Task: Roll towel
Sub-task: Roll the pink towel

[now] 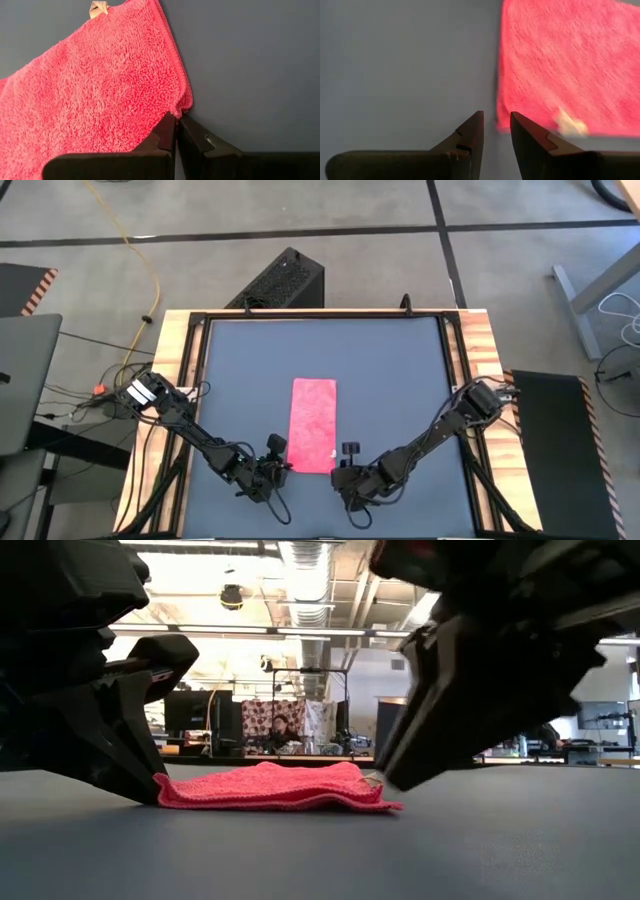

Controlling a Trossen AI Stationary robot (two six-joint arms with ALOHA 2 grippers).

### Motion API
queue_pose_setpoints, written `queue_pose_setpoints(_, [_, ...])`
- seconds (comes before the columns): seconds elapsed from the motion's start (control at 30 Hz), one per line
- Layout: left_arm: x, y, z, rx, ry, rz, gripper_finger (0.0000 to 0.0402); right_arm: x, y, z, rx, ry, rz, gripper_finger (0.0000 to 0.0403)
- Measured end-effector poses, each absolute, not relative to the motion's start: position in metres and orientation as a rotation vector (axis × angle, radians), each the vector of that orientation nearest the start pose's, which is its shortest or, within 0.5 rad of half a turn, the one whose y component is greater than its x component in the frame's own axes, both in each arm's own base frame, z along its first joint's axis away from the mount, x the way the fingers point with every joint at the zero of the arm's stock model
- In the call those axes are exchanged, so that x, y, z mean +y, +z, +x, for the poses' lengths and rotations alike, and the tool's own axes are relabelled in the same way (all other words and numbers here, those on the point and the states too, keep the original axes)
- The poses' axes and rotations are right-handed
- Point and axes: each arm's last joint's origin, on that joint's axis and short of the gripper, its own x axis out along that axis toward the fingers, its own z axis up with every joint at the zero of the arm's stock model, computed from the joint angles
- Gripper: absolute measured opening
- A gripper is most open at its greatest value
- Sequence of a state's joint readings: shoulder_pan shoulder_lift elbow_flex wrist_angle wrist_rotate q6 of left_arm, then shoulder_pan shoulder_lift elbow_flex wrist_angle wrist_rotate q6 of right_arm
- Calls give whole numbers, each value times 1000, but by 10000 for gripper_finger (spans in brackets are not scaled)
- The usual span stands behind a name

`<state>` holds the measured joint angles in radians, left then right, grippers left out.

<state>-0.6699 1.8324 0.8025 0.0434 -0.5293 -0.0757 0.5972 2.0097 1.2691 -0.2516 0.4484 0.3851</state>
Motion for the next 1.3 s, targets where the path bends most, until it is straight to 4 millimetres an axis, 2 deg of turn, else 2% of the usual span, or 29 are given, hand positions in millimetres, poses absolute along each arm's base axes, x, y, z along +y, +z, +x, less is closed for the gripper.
queue_pose_setpoints(0.17, [-187, 103, 258, 804, -102, 480, 0, 217, 140, 345, 854, -34, -122, 124])
queue_pose_setpoints(0.57, [-188, 104, 258, 798, -106, 482, 0, 202, 138, 352, 872, -72, -119, 124])
queue_pose_setpoints(0.87, [-188, 104, 258, 798, -106, 483, 0, 214, 138, 345, 882, -21, -114, 123])
queue_pose_setpoints(1.3, [-188, 104, 258, 797, -104, 482, 0, 214, 138, 345, 878, -25, -119, 123])
